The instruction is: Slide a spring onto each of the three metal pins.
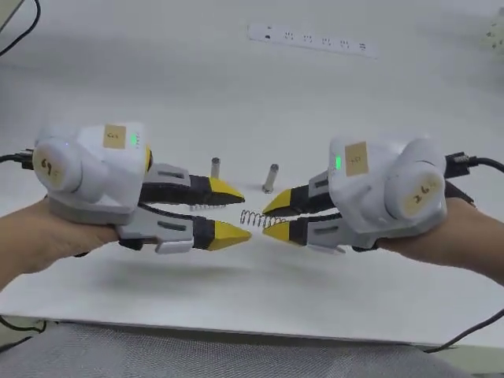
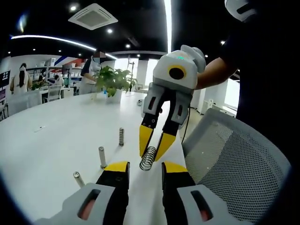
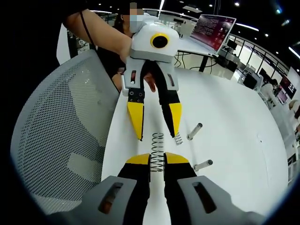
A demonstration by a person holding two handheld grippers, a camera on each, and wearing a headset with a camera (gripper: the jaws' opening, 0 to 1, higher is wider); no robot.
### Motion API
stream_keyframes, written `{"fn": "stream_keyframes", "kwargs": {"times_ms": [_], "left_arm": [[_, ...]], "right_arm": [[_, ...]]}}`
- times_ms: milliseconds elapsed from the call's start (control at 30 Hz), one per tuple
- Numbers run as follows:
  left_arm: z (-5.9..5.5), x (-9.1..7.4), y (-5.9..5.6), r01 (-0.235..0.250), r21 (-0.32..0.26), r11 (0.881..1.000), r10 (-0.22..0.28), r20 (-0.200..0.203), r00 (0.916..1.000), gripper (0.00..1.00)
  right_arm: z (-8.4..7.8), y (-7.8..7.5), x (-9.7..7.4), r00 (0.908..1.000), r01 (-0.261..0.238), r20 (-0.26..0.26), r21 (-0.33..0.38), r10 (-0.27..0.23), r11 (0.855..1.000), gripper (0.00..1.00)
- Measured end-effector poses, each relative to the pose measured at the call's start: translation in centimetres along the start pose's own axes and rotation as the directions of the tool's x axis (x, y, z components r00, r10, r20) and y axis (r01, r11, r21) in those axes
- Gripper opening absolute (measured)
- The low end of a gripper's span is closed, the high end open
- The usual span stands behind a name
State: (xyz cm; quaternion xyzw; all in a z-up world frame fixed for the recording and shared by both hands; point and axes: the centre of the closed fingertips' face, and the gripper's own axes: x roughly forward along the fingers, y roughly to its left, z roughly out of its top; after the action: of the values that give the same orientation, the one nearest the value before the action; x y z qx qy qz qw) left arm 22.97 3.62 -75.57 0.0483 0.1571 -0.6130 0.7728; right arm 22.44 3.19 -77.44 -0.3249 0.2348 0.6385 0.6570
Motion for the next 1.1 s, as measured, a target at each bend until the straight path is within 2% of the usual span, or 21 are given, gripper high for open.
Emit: {"fn": "stream_keyframes", "kwargs": {"times_ms": [1100], "left_arm": [[0.8,0.0,-0.6,0.016,-0.014,1.000,-0.015,0.030,0.9994,0.09]], "right_arm": [[1.2,0.3,-0.4,0.9995,-0.015,0.026,-0.017,0.016,1.000,0.08]]}}
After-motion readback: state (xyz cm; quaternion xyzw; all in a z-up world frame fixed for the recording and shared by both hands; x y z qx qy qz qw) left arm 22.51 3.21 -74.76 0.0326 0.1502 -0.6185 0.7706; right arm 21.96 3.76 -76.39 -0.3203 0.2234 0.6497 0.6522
